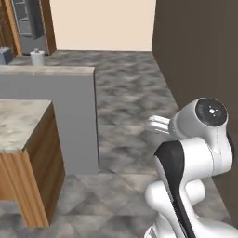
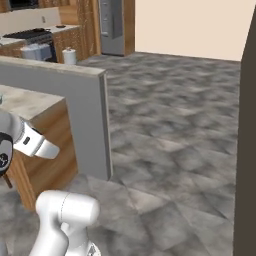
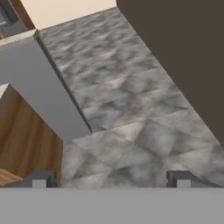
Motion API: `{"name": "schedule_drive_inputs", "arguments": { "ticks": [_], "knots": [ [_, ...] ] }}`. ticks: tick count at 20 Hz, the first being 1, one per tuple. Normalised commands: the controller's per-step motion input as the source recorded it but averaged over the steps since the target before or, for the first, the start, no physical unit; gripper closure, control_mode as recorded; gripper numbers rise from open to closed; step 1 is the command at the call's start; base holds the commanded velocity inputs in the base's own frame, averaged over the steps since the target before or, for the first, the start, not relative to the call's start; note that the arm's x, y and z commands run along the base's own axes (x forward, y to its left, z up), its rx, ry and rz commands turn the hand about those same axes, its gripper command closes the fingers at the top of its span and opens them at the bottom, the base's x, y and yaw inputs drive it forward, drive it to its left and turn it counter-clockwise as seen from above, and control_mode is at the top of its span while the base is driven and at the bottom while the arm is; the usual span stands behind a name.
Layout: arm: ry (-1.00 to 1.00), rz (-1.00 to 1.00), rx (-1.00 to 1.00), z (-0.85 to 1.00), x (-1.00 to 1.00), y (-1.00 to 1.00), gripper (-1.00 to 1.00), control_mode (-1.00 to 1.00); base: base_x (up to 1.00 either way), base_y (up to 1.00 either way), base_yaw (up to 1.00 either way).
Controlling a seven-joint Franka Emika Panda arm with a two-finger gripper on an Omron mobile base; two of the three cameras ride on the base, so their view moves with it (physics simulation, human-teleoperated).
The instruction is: Place the cold items (carrot and eggplant) from the fridge in one tupperware on the dining counter. Place the warm items (kebab skewer and hot dog) in the stove area in another tupperware.
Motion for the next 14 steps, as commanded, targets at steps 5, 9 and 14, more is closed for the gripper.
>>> {"name": "schedule_drive_inputs", "arguments": {
  "ticks": [5, 9, 14],
  "knots": [
    [0.0, 0.0, 0.0, 0.0, 0.0, 0.0, -1.0, 1.0, 0.49, -0.88, 0.12],
    [0.0, 0.0, 0.0, 0.0, 0.0, 0.0, -1.0, 1.0, 0.66, -0.82, 0.14],
    [0.0, 0.0, 0.0, 0.0, 0.0, 0.0, -1.0, 1.0, 0.73, -0.79, 0.17]
  ]
}}
